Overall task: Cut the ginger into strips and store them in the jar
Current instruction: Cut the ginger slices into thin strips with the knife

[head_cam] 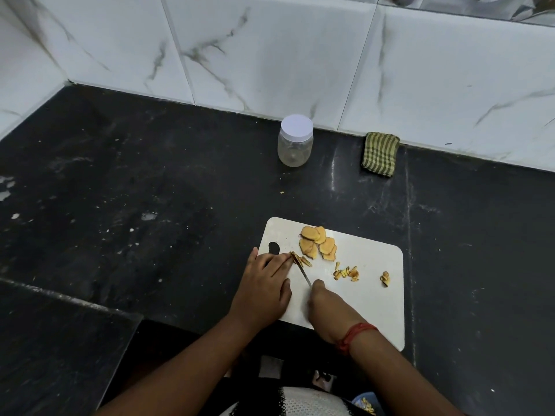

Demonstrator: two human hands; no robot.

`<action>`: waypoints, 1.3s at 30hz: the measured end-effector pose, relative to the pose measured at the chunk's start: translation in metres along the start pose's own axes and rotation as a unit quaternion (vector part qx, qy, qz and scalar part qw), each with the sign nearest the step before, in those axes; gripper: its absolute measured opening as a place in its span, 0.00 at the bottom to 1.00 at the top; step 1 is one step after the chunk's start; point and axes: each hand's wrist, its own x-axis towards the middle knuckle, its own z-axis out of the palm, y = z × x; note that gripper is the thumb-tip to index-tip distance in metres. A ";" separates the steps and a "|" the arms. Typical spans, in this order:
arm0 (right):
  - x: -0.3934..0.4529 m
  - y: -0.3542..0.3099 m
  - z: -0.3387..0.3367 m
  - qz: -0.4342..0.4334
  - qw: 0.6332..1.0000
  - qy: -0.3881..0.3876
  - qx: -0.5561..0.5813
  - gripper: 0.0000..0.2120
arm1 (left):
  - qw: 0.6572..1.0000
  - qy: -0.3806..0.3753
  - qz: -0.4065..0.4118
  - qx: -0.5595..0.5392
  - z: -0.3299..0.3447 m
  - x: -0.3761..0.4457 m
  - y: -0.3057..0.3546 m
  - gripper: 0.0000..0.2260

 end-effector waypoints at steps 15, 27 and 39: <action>-0.002 -0.014 0.009 -0.013 0.999 -0.036 0.009 0.11 | 1.000 -0.005 -0.006 0.011 0.000 0.000 0.000 0.21; -0.001 0.006 0.009 -0.006 0.966 -0.037 0.257 0.02 | 1.000 -0.004 -0.004 0.021 -0.005 0.001 0.004 0.22; -0.009 0.006 0.015 -0.002 0.933 -0.019 0.360 0.07 | 0.999 -0.010 0.002 0.040 -0.002 0.002 0.005 0.22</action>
